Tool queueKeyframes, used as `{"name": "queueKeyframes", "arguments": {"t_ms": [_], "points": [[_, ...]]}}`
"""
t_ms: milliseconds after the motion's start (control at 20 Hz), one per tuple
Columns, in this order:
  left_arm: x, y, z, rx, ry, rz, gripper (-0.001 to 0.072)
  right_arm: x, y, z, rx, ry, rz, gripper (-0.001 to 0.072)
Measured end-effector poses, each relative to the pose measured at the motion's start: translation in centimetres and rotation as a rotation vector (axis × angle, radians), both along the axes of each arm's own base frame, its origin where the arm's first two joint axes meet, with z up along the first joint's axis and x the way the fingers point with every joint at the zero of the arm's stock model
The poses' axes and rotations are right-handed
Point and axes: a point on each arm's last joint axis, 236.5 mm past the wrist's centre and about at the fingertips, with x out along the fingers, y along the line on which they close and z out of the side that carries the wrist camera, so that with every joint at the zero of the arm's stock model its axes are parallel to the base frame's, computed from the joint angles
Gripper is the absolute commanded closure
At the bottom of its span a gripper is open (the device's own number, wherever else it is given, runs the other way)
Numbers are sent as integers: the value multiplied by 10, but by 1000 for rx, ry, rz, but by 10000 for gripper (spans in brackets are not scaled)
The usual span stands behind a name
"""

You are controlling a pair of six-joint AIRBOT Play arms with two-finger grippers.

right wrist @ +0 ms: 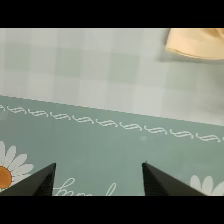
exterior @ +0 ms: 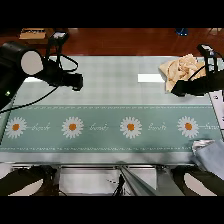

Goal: Fold the shirts.

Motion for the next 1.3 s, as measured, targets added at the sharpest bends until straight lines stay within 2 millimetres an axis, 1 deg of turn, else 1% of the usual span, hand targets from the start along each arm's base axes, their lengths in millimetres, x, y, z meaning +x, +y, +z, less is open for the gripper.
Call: {"name": "queueKeyframes", "arguments": {"t_ms": [1000, 1100, 1150, 1200, 1300], "points": [[2, -1, 1, -4, -9, 0, -2, 2, 2, 1, 11, -6, -8, 111], [7, -3, 1, -11, -24, 0, -2, 8, 4, 5, 27, -35, -21, 124], [10, -4, 1, -15, -34, 1, -3, 15, 2, 8, 24, -67, -28, 123], [12, -4, 0, -12, -37, -1, -2, 27, -4, 13, 8, -118, -54, 124], [25, -1, 0, 1, -80, -16, -2, 56, -32, 27, -64, -250, -161, 124]]}}
